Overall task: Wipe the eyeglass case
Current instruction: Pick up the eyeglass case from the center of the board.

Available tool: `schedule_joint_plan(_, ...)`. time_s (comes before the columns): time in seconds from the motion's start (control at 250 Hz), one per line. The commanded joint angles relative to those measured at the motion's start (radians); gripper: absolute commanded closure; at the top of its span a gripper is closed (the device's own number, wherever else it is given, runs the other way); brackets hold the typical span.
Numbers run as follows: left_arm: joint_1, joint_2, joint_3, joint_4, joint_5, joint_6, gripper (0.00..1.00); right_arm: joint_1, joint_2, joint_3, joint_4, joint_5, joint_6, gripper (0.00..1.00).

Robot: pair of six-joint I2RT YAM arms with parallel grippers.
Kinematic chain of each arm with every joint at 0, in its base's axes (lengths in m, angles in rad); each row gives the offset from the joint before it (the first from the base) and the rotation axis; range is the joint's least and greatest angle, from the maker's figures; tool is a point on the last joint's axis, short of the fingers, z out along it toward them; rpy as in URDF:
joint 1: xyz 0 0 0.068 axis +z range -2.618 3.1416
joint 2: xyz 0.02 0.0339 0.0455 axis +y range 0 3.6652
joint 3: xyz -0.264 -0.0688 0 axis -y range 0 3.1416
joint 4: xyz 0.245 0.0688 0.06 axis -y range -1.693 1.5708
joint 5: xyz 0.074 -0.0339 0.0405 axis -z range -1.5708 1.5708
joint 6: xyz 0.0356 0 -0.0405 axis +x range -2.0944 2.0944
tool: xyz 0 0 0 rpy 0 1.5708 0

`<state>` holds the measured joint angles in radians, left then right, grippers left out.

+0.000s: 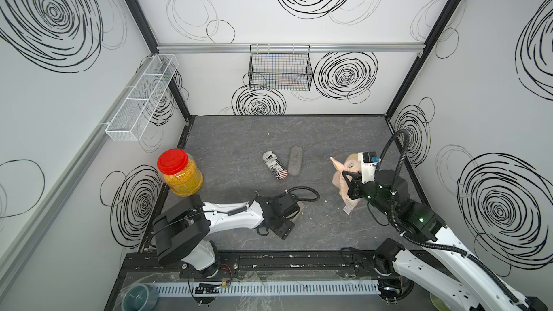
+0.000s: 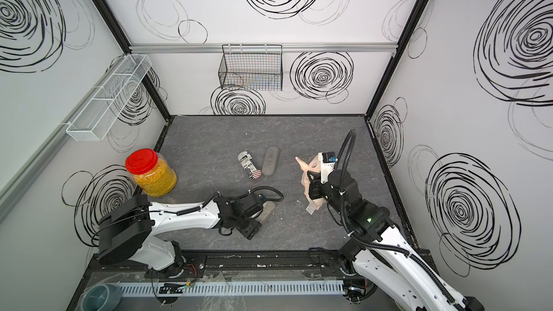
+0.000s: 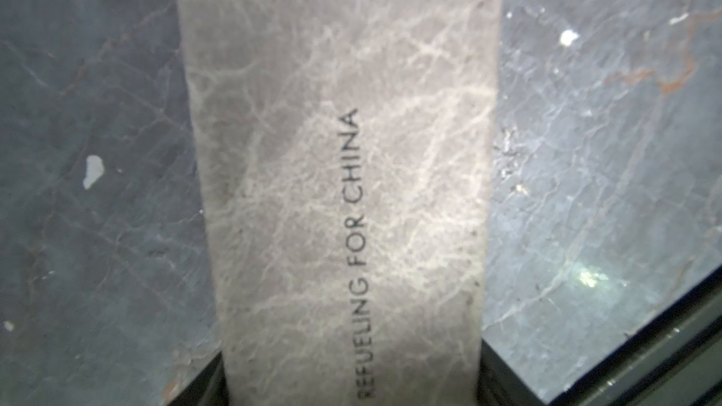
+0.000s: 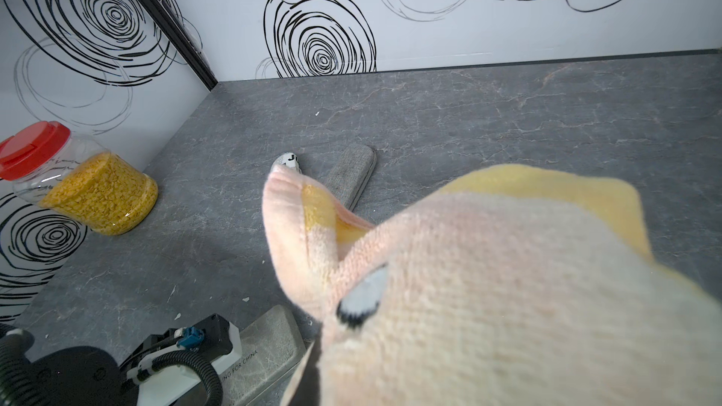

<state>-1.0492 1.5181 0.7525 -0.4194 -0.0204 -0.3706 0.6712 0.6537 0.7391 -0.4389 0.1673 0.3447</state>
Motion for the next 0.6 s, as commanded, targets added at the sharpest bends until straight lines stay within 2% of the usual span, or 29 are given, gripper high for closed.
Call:
schedule_joint_plan(0.0, 0.000, -0.034, -0.011, 0.039, 0.000, -0.017, 0.31, -0.004, 0.001, -0.020, 0.037, -0.029, 0.016, 0.96)
schedule_joint_plan(0.136, 0.017, -0.090, -0.014, 0.114, 0.071, -0.013, 0.33, -0.027, 0.029, -0.044, 0.044, -0.106, -0.012, 0.98)
schedule_joint_plan(0.368, 0.150, -0.191, -0.032, 0.339, 0.357, -0.051, 0.32, -0.067, 0.047, -0.102, 0.175, -0.463, -0.011, 0.98)
schedule_joint_plan(0.44, 0.182, -0.207, -0.036, 0.420, 0.445, -0.099, 0.32, -0.067, 0.064, -0.109, 0.234, -0.574, 0.001, 0.97)
schedule_joint_plan(0.595, 0.262, -0.217, -0.034, 0.533, 0.589, -0.144, 0.31, -0.053, 0.135, -0.079, 0.301, -0.741, -0.004, 0.96)
